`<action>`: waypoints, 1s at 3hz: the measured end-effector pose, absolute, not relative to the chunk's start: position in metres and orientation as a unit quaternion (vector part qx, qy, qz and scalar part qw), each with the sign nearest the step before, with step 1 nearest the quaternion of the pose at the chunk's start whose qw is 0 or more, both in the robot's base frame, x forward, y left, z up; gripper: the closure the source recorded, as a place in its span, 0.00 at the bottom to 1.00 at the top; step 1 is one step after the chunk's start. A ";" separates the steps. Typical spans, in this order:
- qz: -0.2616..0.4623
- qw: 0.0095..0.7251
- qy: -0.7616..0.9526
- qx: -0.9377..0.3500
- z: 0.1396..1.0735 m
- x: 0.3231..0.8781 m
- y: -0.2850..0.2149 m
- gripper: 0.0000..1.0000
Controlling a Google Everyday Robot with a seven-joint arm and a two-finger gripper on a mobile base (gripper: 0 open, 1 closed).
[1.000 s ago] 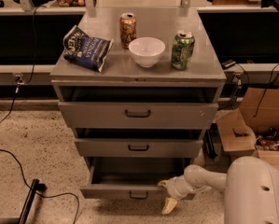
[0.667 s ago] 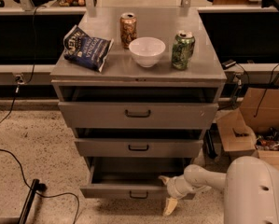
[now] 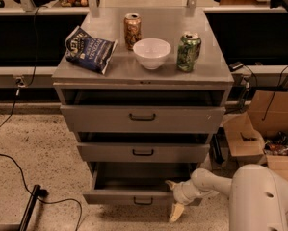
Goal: Open bottom drawer
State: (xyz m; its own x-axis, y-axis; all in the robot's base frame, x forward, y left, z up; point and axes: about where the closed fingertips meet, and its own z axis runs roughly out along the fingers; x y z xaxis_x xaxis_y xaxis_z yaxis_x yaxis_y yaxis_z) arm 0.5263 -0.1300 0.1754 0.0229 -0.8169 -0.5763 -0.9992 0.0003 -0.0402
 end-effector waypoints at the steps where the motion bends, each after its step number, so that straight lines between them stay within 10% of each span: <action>1: 0.219 0.211 0.674 -0.673 0.170 0.524 -0.136 0.00; 3: 0.194 0.150 0.684 -0.687 0.170 0.513 -0.146 0.34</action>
Offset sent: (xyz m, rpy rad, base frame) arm -0.0084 -0.0315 -0.0062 -0.0870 0.1229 -0.0256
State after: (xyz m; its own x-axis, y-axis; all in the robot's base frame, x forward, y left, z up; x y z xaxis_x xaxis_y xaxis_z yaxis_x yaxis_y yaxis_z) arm 0.5126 -0.1460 0.1701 -0.0111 -0.8813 -0.4724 -0.9981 -0.0191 0.0591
